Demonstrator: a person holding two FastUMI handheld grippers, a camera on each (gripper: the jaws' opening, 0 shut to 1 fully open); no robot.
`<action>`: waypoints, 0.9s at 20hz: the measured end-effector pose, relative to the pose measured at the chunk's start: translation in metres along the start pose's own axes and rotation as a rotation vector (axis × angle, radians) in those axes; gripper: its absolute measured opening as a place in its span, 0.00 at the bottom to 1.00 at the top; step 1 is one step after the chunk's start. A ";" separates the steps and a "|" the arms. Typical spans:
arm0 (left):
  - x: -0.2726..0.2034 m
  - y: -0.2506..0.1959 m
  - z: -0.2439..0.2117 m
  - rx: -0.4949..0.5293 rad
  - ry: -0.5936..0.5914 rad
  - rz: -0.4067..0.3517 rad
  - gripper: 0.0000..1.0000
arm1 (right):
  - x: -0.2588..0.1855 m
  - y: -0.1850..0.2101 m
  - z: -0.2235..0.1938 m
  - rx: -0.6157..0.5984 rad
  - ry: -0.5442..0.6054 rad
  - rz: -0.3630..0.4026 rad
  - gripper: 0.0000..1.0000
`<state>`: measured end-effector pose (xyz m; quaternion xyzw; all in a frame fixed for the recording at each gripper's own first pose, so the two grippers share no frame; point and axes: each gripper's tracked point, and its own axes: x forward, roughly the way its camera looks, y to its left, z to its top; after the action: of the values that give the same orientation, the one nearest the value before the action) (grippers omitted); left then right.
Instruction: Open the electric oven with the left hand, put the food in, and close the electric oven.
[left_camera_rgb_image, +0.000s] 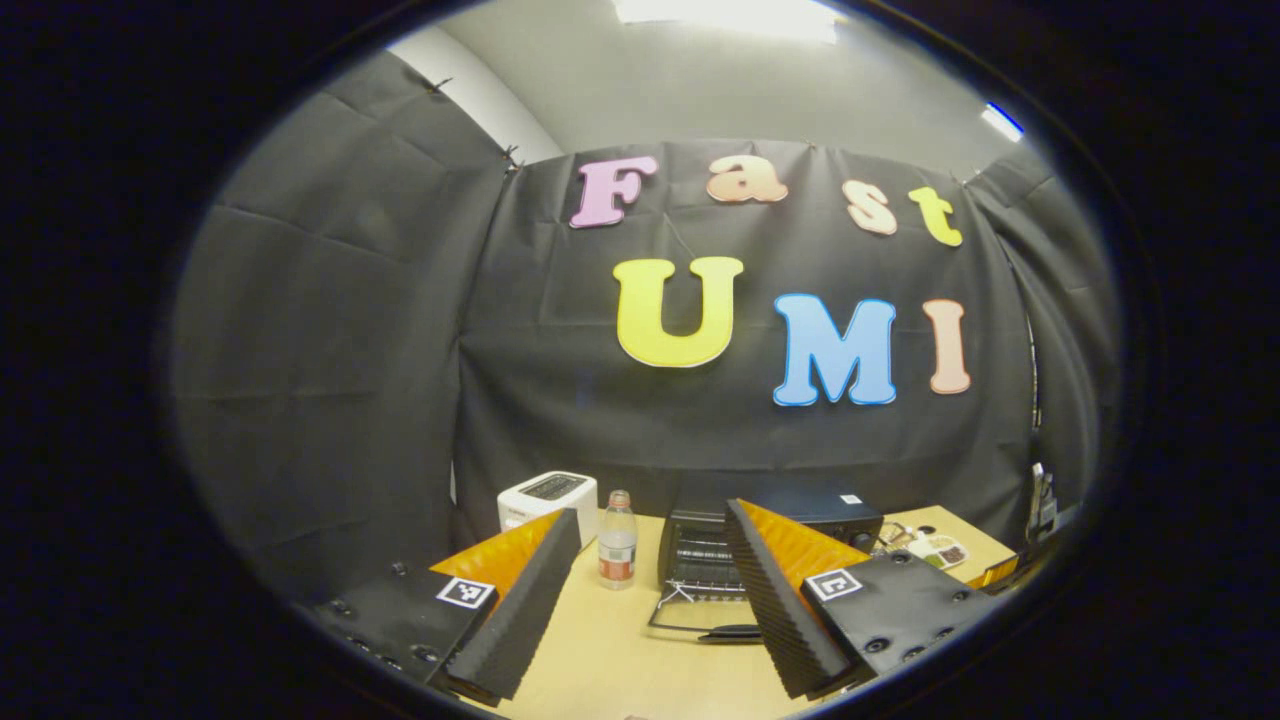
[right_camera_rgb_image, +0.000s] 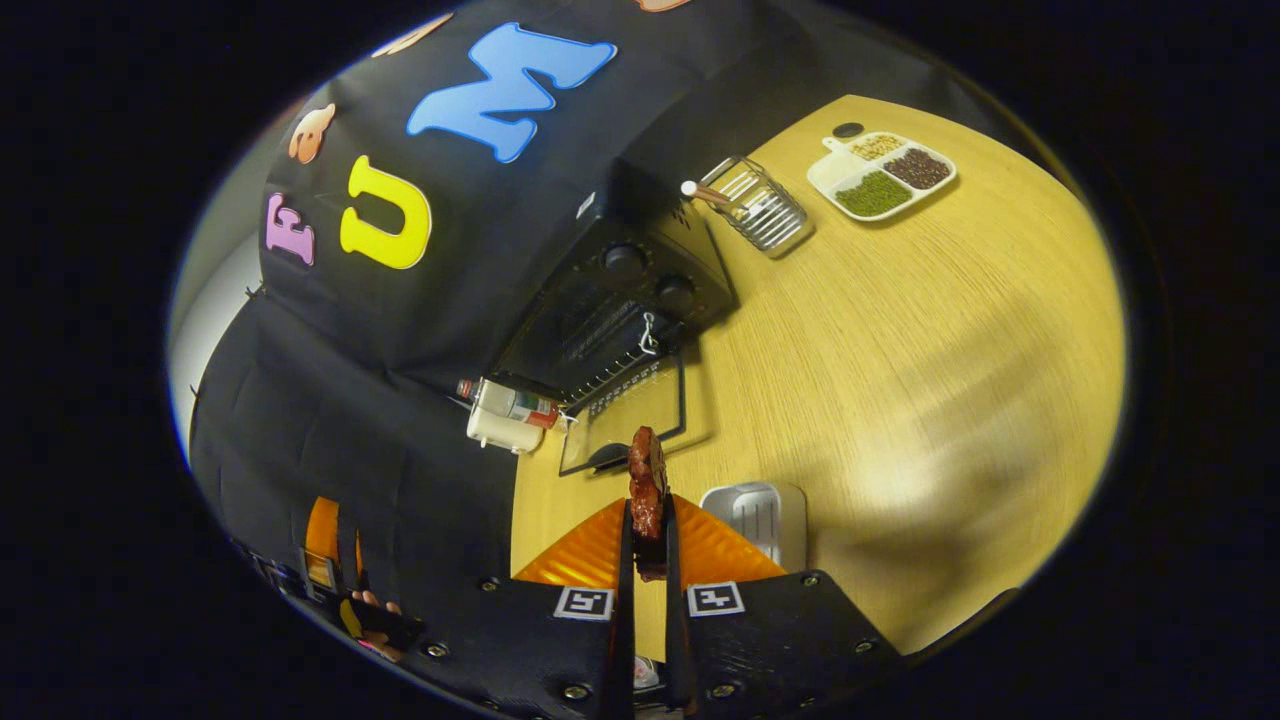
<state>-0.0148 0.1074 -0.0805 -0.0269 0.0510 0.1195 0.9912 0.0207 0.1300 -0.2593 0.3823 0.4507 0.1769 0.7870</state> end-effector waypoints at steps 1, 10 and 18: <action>0.005 0.001 -0.002 -0.001 0.003 -0.004 0.93 | 0.004 0.006 0.005 -0.007 -0.010 0.002 0.12; 0.044 0.031 -0.014 -0.008 0.030 -0.001 1.00 | 0.061 0.048 0.045 0.007 -0.084 0.037 0.13; 0.079 0.053 -0.033 -0.009 0.079 -0.005 1.00 | 0.123 0.067 0.064 0.049 -0.151 0.047 0.13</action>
<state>0.0463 0.1748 -0.1236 -0.0362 0.0896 0.1162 0.9885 0.1442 0.2216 -0.2601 0.4242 0.3852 0.1551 0.8048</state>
